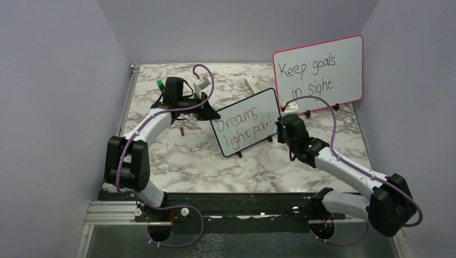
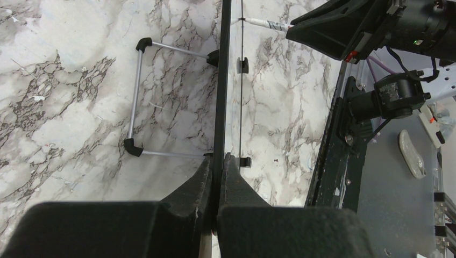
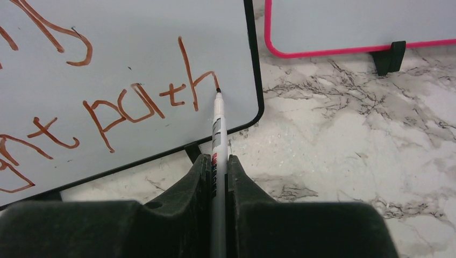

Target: Write a sentence on the whiteboard

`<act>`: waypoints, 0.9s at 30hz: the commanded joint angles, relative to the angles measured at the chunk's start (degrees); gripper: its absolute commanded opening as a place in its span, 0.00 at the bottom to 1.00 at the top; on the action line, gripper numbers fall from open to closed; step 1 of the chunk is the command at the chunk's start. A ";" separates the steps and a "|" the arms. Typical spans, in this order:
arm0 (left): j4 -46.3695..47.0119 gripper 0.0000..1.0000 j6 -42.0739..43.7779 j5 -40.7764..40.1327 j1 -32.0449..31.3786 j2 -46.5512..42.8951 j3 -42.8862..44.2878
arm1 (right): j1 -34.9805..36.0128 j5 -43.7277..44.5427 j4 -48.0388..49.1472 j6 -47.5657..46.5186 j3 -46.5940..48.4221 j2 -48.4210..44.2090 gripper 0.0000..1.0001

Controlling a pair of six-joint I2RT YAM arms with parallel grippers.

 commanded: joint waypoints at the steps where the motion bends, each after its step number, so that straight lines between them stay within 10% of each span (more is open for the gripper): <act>1: -7.34 0.00 4.57 -12.01 -1.77 4.47 -3.04 | -0.23 -1.79 -1.73 1.74 -1.65 0.15 0.01; 27: -7.34 0.00 4.63 -12.02 -1.79 4.55 -3.05 | -2.62 -0.26 -0.09 0.74 -1.15 -2.48 0.01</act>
